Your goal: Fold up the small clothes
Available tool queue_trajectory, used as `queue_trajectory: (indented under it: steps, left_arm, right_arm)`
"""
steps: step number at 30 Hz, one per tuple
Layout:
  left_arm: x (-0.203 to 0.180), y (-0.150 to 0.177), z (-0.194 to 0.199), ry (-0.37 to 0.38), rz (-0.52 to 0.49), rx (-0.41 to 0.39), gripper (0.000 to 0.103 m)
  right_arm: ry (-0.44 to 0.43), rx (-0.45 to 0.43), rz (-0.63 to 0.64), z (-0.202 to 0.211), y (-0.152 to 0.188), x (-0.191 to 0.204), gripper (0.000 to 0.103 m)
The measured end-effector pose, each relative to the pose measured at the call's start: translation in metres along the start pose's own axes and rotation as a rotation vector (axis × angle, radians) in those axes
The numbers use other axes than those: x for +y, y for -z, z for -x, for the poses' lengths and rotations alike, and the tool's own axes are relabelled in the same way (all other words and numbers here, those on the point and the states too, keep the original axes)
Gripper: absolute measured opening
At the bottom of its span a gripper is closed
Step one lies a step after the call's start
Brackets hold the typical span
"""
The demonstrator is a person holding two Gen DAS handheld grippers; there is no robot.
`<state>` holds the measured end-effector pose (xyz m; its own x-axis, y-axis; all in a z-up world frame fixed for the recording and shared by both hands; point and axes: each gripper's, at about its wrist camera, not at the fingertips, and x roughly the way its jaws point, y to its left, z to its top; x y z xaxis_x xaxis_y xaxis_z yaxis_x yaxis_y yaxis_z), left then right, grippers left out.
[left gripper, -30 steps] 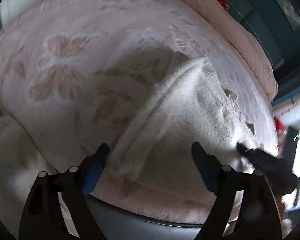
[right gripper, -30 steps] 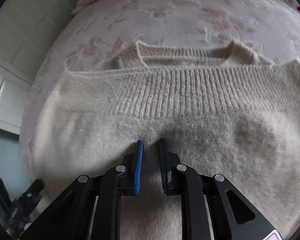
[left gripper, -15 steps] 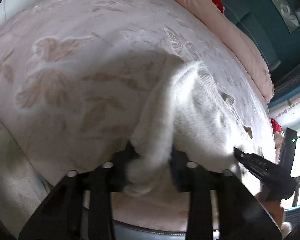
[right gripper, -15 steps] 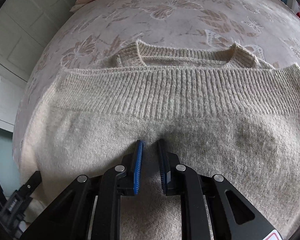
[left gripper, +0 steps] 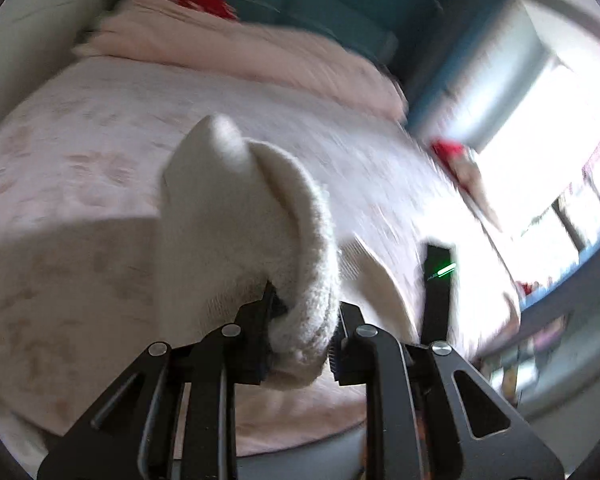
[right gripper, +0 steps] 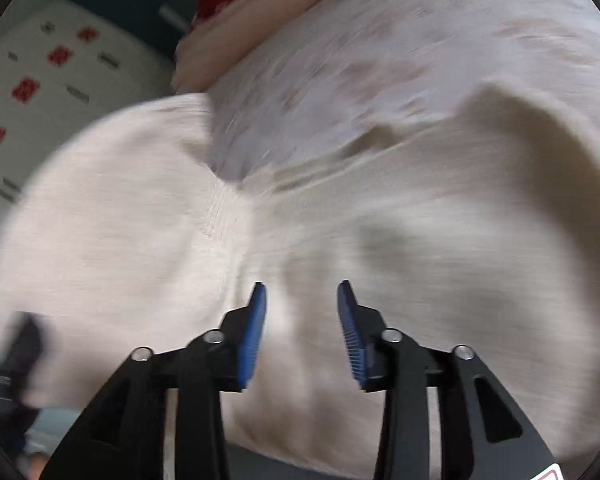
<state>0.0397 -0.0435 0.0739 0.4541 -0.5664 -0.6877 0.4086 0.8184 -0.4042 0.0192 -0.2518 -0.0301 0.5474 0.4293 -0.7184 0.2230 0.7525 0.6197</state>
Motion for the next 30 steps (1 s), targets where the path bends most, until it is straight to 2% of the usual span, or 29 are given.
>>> queue_trajectory:
  steps: [3,5,6,7,8,9,10,12,13,16,20,23,26,27,28,29,30]
  left_arm:
    - [-0.022,0.025,-0.046,-0.052,-0.068,0.073,0.027]
    - [-0.025,0.048,-0.055,-0.092,-0.103,0.097,0.031]
    - [-0.026,0.055,-0.051,-0.089,-0.113,0.093,0.040]
    - [-0.029,0.064,-0.044,-0.085,-0.142,0.073,0.044]
    - [-0.028,0.070,-0.034,-0.099,-0.179,0.051,0.053]
    - [-0.030,0.076,-0.025,-0.122,-0.207,0.032,0.071]
    - [-0.025,0.082,-0.011,-0.186,-0.242,-0.001,0.081]
    - [-0.014,0.090,0.007,-0.241,-0.255,-0.040,0.086]
    - [-0.006,0.096,0.012,-0.263,-0.250,-0.020,0.086]
    - [0.022,0.104,0.008,-0.340,-0.188,0.064,0.086]
    - [0.043,0.109,0.003,-0.412,-0.157,0.064,0.086]
    - [0.048,0.110,-0.005,-0.405,-0.167,0.062,0.086]
    - [0.052,0.116,-0.014,-0.405,-0.179,0.065,0.086]
    - [0.054,0.116,-0.019,-0.406,-0.177,0.070,0.078]
    - [0.058,0.116,-0.024,-0.384,-0.166,0.087,0.070]
    - [0.062,0.114,-0.030,-0.346,-0.150,0.118,0.047]
    - [0.066,0.111,-0.033,-0.320,-0.122,0.140,0.027]
  right_arm:
    - [0.074,-0.054,-0.050,0.050,0.006,-0.047,0.053]
    - [0.098,-0.077,-0.075,0.077,0.014,-0.069,0.060]
    - [0.090,-0.084,-0.086,0.087,0.018,-0.076,0.063]
    - [0.080,-0.092,-0.092,0.097,0.023,-0.081,0.068]
    - [0.073,-0.094,-0.090,0.100,0.026,-0.081,0.073]
    - [0.061,-0.088,-0.087,0.101,0.027,-0.080,0.073]
    - [0.038,-0.071,-0.083,0.098,0.028,-0.076,0.074]
    - [-0.014,-0.035,-0.090,0.084,0.028,-0.068,0.074]
    - [-0.059,-0.006,-0.098,0.072,0.026,-0.058,0.075]
    - [-0.110,0.065,-0.087,0.043,0.023,-0.022,0.076]
    - [-0.104,0.120,-0.069,0.025,0.020,0.007,0.076]
    - [-0.109,0.127,-0.052,0.027,0.019,0.022,0.079]
    - [-0.027,0.141,0.025,0.019,0.023,0.039,0.081]
    - [0.004,0.151,0.042,0.010,0.023,0.041,0.081]
    - [0.022,0.158,0.050,0.005,0.025,0.039,0.071]
    - [0.038,0.166,0.067,-0.004,0.025,0.040,0.046]
    - [0.061,0.167,0.092,-0.009,0.025,0.041,0.037]
